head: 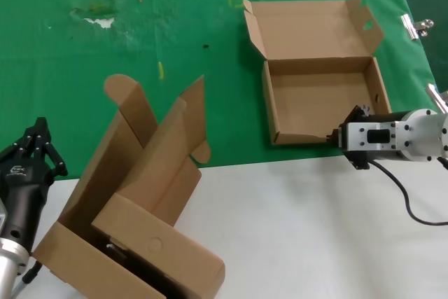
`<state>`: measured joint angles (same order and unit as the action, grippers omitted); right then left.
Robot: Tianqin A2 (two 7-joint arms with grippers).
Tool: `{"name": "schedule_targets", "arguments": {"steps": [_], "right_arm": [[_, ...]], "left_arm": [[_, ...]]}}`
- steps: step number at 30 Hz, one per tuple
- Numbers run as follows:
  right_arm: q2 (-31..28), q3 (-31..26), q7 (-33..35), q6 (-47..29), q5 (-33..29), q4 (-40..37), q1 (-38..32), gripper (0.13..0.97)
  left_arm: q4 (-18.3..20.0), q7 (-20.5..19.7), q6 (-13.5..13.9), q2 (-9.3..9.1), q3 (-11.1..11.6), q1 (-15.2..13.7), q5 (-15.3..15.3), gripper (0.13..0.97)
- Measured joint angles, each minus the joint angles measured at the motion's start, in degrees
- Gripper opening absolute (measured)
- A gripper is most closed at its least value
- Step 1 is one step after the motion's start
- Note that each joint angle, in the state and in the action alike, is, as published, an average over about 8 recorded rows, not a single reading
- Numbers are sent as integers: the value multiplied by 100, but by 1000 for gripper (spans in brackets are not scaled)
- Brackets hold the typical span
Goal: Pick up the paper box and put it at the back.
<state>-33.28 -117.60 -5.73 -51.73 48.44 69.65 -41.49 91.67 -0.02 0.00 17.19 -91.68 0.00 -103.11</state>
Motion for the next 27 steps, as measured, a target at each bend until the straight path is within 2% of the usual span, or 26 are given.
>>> {"name": "schedule_targets", "arguments": {"steps": [15,22,24,27], "right_arm": [[-20,41,-86,0,-10,240,218,172],[-31,49,-98,-51,-10,353,226,260],[-100,87,-109,-93,42,471,255,272],[-319,243,-172,-168,222,814,365,335]], "left_arm": [[0,0,0,0,0,0,0,140],[0,0,0,0,0,0,0,140],[0,0,0,0,0,0,0,140],[0,0,0,0,0,0,0,140]]}}
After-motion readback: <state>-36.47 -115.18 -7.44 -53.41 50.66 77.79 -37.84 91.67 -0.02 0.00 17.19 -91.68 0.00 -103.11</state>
